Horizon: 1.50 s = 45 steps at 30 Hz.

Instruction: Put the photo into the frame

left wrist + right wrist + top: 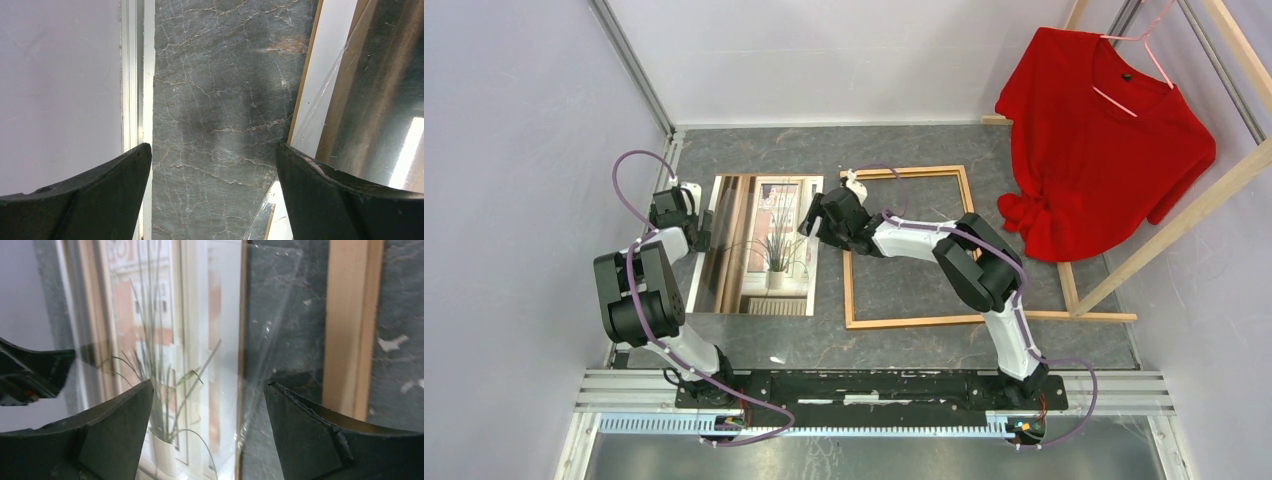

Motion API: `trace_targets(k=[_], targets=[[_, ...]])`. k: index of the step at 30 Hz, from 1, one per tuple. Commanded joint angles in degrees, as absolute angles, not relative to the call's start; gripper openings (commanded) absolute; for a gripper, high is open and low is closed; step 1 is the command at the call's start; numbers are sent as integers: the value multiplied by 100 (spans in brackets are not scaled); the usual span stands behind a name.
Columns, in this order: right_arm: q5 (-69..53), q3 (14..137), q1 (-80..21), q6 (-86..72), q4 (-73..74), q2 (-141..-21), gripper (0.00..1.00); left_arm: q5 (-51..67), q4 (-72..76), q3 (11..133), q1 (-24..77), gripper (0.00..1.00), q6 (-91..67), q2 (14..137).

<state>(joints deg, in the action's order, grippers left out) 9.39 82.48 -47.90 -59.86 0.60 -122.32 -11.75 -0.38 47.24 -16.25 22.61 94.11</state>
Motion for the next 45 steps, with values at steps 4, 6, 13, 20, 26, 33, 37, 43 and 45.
trace_targets(k=[4,6,13,20,26,33,37,43,45], targets=[[626,7805,-4692,-6521,-1273,-12474,82,-892,-572,4668,-1577,100,2456,9530],[673,7541,-4684,-6586,-1616,-12340,75,-903,-576,4663,-1581,100,2469,9520],[884,7140,-4667,-6522,-2124,-11918,61,-907,-584,4654,-1573,100,2485,9519],[922,7154,-4715,-6069,-2408,-11554,60,-913,-570,4606,-1575,100,2522,9495],[754,7130,-4742,-5870,-2805,-11473,60,-909,-576,4610,-1572,100,2522,9493],[13,7425,-4708,-6205,-3338,-12003,64,-885,-607,4623,-1573,100,2539,9484],[-261,7457,-4699,-6434,-3566,-12283,65,-845,-628,4628,-1573,100,2549,9445],[-211,7735,-4693,-6324,-3218,-12465,57,-820,-653,4628,-1573,100,2558,9424],[-177,7761,-4692,-6272,-3226,-12424,44,-827,-652,4631,-1573,100,2565,9431]])
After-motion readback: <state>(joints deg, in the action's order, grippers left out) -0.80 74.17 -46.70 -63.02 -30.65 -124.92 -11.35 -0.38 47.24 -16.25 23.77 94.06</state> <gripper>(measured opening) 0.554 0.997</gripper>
